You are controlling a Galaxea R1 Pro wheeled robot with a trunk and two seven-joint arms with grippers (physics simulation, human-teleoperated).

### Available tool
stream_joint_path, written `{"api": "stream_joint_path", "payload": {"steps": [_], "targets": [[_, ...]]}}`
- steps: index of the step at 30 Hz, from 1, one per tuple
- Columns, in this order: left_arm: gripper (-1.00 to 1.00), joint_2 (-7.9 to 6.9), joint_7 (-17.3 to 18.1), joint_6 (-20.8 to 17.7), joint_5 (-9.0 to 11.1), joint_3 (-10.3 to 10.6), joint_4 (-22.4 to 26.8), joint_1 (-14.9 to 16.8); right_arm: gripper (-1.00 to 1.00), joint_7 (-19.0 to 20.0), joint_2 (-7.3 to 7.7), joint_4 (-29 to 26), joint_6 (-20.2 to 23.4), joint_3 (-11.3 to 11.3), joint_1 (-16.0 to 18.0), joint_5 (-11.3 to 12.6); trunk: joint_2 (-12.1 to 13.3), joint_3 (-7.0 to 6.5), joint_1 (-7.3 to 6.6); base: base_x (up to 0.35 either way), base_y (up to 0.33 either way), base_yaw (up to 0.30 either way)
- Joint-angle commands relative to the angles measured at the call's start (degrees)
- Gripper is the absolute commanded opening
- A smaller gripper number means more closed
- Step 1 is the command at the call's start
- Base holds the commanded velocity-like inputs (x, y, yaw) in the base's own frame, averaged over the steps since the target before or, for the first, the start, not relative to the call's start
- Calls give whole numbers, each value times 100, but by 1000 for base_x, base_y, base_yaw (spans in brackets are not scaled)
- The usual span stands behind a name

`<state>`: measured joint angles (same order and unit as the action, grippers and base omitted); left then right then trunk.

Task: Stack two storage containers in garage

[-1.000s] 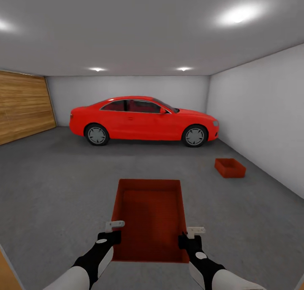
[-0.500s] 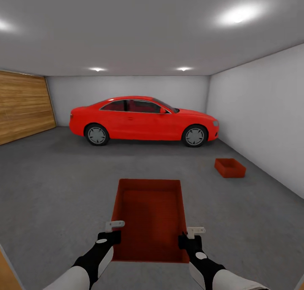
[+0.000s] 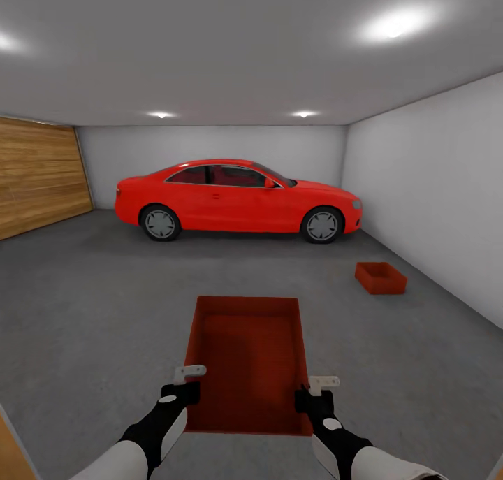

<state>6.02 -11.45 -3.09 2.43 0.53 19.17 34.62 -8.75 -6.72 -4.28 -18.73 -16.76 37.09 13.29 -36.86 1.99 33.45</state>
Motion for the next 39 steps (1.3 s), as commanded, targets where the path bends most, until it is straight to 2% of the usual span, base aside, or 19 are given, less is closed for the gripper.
{"api": "stream_joint_path", "payload": {"steps": [1, 7, 19, 20, 33, 39], "targets": [[-100, 5, -51, -34, -7, -26, 17, 1, -100, 5, -27, -3, 2, -17, 6, 14, -10, 11, 2, 0, 0, 0], [-100, 5, -51, -34, -7, -21, 17, 1, -100, 5, -27, -3, 1, -240, 6, 246, -10, 11, 2, 0, 0, 0], [-100, 5, -43, -42, -6, -26, 8, 1, -100, -17, -10, -3, 1, -854, 5, 865, -10, 11, 2, 0, -41, 0], [-100, 5, -42, -42, -6, -75, 11, 1, -100, 5, -31, -3, 1, 193, 5, -169, -10, 11, 2, 0, -93, 0], [-100, 5, -42, -41, -6, -74, 12, 1, -100, 5, -31, -3, 1, 192, 6, -169, -10, 11, 2, 9, -14, 0], [-100, -2, -42, -43, -6, -71, 8, 1, -100, 5, -31, -3, 1, 191, 7, -169, -10, 11, 2, 286, 0, 0]]}}
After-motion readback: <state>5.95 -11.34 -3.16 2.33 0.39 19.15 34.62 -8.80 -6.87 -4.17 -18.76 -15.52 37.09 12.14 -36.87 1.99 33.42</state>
